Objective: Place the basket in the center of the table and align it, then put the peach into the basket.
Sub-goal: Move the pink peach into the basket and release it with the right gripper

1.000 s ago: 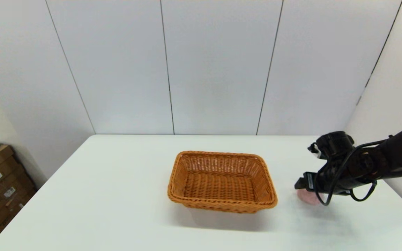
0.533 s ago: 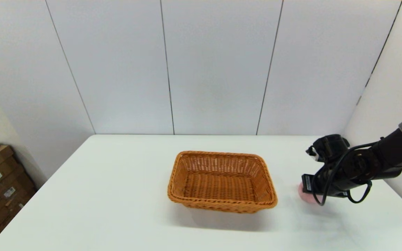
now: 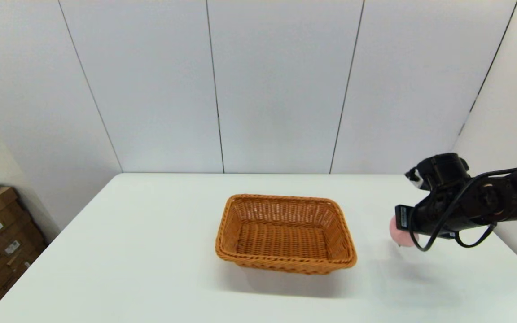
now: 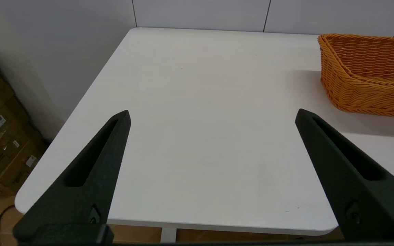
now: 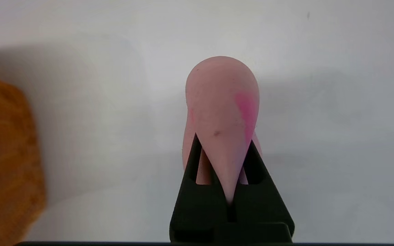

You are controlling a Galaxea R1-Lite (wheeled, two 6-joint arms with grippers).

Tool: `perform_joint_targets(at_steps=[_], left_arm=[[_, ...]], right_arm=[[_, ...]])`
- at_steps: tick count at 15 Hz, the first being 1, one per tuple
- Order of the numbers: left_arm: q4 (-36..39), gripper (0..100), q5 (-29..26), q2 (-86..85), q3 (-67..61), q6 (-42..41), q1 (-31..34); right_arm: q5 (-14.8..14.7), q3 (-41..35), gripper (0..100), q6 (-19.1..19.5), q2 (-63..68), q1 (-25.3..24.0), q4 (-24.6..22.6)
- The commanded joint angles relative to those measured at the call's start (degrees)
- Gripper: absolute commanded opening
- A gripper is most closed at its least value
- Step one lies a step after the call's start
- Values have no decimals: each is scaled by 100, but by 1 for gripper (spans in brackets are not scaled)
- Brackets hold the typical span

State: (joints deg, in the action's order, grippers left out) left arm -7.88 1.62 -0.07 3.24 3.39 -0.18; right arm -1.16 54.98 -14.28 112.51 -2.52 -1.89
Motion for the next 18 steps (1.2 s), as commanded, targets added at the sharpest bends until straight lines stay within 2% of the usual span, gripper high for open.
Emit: perform_joint_targets(at_steps=[1,4,6,9,13,15,16,18], left_arm=[[-4,100,5,7,1,4,1],[-4,100,5,7,1,13,1],[-4,100,5,7,1,13,1],[-4,100,5,7,1,21,1],[-4,100,5,7,1,21,1],[-4,100,14,7,1,21,1],[-4,100,5,7,1,21,1],[-4,100,14,7,1,21,1]], right_arm=[[661,74,0,-242,-967,-442,-22],[687,215,0,-269,-924,-1154,-84],[687,575,0,-269,-748,-1523,-4],[652,1261,0,-260,-256,-1971,356],[643,1621,0,-234,342,-2463,417],[529,1691,0,-198,667,-2666,400],[415,1709,100,-198,773,-2727,374],[415,1788,100,-251,825,-2754,417]])
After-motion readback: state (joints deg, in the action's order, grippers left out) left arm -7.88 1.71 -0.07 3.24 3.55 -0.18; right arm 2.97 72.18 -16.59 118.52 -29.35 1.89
